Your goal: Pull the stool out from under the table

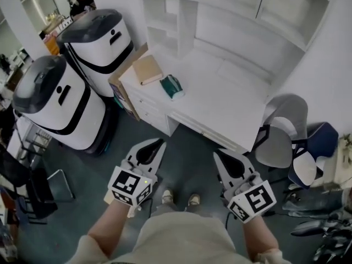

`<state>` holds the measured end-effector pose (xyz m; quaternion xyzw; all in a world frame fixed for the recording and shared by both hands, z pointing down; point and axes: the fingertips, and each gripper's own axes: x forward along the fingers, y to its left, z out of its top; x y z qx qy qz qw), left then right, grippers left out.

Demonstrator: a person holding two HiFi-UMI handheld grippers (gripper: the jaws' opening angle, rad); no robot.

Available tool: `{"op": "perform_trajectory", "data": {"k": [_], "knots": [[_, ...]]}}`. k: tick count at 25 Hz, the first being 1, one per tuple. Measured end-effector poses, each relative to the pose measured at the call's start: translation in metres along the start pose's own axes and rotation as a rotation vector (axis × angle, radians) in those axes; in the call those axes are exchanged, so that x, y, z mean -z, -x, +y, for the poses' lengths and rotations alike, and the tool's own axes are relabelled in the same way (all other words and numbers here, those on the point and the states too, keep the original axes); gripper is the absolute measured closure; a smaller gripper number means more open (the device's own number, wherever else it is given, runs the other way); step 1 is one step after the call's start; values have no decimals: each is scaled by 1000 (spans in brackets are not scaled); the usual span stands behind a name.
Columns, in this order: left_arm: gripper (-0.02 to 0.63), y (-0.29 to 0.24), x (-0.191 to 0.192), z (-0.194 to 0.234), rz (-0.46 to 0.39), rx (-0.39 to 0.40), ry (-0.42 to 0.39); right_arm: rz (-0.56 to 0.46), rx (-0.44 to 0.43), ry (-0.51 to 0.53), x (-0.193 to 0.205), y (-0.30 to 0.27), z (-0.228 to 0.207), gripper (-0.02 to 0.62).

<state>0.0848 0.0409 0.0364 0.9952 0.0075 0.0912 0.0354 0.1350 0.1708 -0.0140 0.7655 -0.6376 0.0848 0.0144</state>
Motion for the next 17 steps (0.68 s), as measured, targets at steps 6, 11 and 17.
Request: {"op": "perform_trajectory", "data": {"k": [6, 11, 17], "knots": [[568, -18, -37, -25, -51, 83, -53, -59, 90, 33, -24, 22, -15, 574], [568, -33, -62, -45, -111, 153, -121, -111, 151, -12, -40, 42, -27, 574], [568, -45, -82, -63, -140, 201, -144, -146, 227, -45, -42, 66, -45, 574]]}}
